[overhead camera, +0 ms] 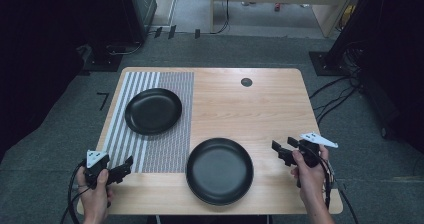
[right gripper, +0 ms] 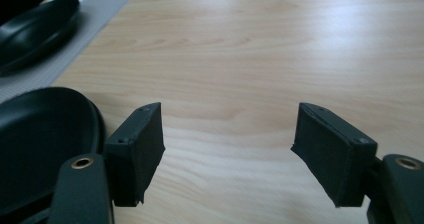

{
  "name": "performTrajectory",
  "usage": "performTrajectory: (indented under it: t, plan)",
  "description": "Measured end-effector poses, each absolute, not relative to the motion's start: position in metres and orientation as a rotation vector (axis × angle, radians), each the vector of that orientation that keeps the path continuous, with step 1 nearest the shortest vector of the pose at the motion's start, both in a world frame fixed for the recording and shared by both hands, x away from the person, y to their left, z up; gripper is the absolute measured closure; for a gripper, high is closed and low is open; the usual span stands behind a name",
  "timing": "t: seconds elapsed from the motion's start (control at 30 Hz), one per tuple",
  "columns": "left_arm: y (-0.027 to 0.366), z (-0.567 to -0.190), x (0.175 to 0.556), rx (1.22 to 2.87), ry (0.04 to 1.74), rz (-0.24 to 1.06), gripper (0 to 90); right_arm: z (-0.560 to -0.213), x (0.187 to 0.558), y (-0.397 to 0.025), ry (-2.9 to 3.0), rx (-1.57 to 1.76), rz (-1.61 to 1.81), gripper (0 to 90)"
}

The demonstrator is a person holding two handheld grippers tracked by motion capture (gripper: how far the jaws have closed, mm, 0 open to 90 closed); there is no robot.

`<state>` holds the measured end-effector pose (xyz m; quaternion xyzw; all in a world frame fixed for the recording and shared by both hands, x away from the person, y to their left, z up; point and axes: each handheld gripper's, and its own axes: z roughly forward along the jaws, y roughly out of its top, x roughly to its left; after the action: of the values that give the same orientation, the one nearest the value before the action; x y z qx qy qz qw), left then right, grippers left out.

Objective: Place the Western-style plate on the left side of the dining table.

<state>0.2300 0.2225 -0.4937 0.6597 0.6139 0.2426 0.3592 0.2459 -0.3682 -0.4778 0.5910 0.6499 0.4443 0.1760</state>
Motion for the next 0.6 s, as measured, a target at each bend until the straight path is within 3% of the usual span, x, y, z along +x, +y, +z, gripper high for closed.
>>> performTrajectory:
  t: [0.6]
  plan:
    - [0.239,-0.517,0.217,1.817,1.625,0.761,13.0,-0.516,0.203,-0.431,1.748,1.803,1.105,26.8]
